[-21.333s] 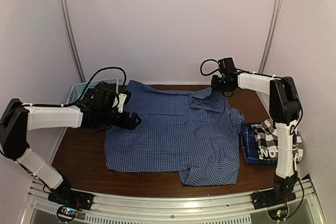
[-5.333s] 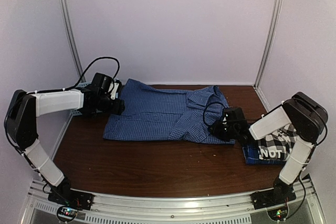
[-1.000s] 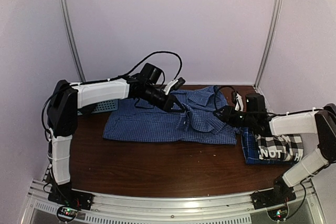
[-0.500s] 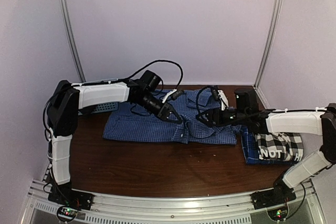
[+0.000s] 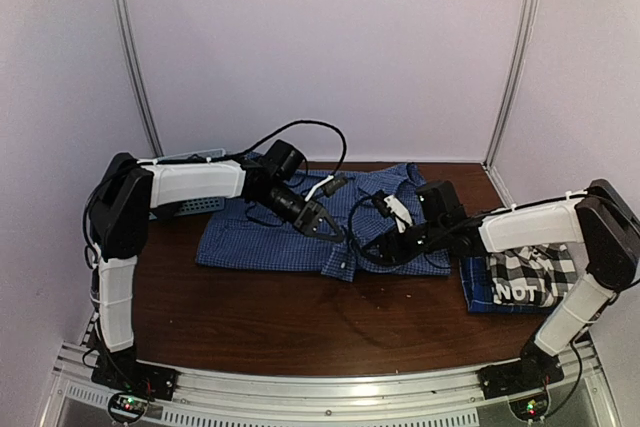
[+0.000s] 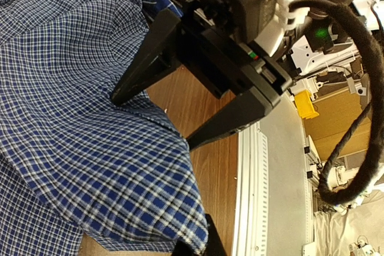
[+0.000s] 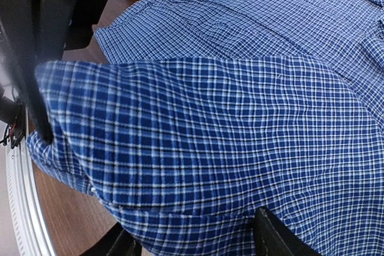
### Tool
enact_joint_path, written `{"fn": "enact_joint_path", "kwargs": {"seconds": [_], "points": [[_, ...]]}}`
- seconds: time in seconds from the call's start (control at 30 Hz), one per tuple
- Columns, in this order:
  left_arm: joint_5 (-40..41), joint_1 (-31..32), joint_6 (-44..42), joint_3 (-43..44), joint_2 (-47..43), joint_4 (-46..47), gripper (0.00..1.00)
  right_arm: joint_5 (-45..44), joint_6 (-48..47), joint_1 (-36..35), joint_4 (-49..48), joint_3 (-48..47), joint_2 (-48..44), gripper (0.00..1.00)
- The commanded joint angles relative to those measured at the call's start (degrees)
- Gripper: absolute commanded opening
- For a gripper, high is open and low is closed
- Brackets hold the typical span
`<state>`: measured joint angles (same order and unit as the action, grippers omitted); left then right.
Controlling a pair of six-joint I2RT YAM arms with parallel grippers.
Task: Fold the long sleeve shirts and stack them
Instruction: Pass from the left arm to the right
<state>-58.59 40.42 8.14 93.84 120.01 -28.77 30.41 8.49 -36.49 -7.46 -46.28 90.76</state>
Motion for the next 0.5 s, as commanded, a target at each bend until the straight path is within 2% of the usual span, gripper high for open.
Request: {"fn": "enact_joint_path", "kwargs": {"seconds": [0.0, 0.1, 0.27, 0.33, 0.37, 0.47], "points": [[-2.7, -0.4, -1.3, -1.3, -0.1, 1.4, 0.00, -1.2, -3.3, -0.6, 0.5, -2.8, 1.3, 0.58], [-2.7, -0.5, -1.5, -1.8, 0.2, 1.8, 0.00, -1.2, -3.6, -0.7, 1.0, -3.6, 1.9, 0.44], [0.9, -1.3, -1.1, -2.7, 0.2, 3.7, 0.01, -0.6, -2.4, -0.7, 0.2, -3.4, 2.5, 0.12], [3.3, -2.2, 1.8, -4.8, -0.4, 7.3, 0.09, -1.0, -0.8, -0.6, 0.0, -3.2, 2.8, 0.05], [5.4, -2.8, 3.3, -5.9, -0.9, 10.2, 0.15, -1.4, 0.5, -0.4, -0.4, -3.2, 3.1, 0.01], [9.2, -3.2, 6.5, -10.1, -2.3, 16.5, 0.26, -0.7, 5.3, 0.0, -1.8, -3.3, 4.3, 0.00]]}}
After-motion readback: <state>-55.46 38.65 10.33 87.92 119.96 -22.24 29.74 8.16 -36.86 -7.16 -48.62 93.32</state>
